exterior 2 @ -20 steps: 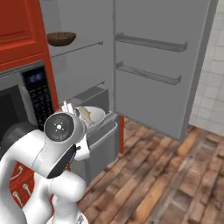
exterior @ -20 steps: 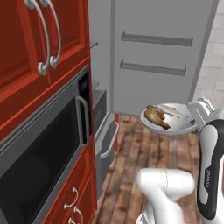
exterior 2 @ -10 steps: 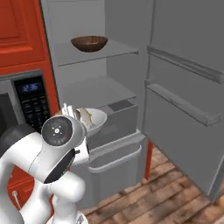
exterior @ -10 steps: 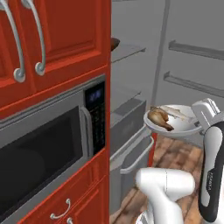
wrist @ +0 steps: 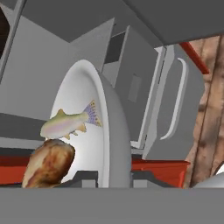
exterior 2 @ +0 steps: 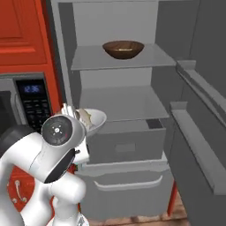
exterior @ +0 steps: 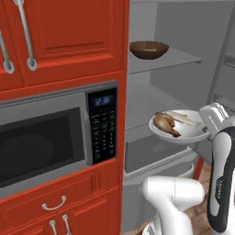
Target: Place the bowl with the carrot and lemon wedge on the top shelf of the fridge. Place the bowl with the chicken drumstick and fish on the second highest shelf of the fridge.
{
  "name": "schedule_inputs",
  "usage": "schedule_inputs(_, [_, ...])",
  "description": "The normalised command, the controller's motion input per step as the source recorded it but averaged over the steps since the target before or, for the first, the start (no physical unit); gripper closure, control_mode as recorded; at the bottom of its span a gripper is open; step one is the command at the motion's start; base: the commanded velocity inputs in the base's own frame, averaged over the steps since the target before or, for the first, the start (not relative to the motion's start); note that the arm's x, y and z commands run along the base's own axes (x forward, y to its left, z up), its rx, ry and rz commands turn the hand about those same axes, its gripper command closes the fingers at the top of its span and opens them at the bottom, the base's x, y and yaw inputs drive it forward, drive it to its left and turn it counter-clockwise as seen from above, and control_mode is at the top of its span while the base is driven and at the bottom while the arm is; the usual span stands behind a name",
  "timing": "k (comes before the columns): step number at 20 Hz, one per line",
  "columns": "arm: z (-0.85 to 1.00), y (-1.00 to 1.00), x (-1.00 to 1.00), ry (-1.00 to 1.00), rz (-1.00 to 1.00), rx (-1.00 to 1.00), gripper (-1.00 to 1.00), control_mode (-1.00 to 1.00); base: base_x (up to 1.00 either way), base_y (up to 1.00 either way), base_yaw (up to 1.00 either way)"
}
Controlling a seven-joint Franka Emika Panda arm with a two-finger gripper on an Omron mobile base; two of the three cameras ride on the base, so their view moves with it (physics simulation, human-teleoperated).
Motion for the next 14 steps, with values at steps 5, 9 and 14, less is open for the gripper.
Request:
schedule_inputs(5, [0.00, 0.00, 0.00, 0.00, 0.00, 0.00, 1.00, 1.00, 0.24, -0.74, 0.30])
schedule_inputs(9, [0.00, 0.00, 0.00, 0.00, 0.00, 0.00, 1.00, 1.00, 0.59, 0.00, 0.00])
schedule_inputs(14, [0.00, 0.00, 0.00, 0.00, 0.00, 0.00, 1.00, 1.00, 0.67, -0.09, 0.02])
